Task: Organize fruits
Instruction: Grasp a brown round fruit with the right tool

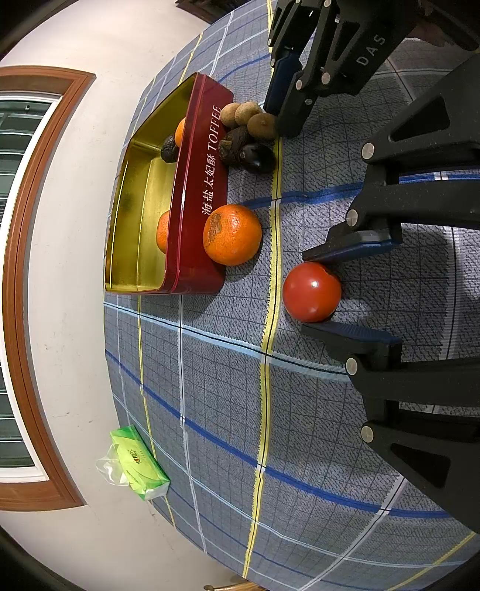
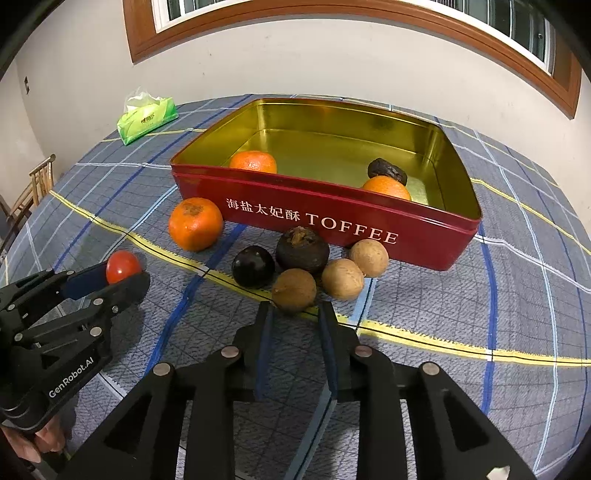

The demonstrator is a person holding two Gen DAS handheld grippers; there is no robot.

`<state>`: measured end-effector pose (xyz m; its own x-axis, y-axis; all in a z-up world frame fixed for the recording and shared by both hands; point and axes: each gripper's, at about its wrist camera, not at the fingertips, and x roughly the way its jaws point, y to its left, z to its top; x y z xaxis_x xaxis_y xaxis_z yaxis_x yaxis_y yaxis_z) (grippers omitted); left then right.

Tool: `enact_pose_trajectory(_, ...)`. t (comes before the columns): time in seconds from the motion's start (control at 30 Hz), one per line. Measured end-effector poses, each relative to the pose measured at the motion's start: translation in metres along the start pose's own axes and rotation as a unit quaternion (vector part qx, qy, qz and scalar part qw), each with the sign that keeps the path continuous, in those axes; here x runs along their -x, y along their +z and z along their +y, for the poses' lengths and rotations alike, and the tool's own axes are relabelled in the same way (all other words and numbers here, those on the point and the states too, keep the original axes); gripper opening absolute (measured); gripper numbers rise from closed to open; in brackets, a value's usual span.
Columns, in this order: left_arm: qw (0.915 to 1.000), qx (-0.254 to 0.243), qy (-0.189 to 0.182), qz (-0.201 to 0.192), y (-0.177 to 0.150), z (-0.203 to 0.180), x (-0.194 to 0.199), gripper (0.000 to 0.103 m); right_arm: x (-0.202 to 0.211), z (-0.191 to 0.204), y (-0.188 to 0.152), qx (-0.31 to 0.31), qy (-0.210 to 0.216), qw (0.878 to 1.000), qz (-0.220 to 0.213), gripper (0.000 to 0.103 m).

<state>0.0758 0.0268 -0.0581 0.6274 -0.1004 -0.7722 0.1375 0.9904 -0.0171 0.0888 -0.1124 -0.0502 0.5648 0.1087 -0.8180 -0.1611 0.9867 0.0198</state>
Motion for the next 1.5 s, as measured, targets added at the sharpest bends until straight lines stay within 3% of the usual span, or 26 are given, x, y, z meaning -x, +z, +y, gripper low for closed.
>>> enact_pose_trajectory(0.63,1.0000,0.000,0.000,0.000,0.000,0.000,0.000,0.033,-0.007,0.008,0.009,0.013,-0.015,1.000,-0.006,0.023)
enact_pose_trajectory(1.5,1.0000,0.001,0.000,0.000,0.000,0.000,0.000,0.033,0.016,-0.022,-0.023,-0.002,-0.016,1.000,-0.020,0.023)
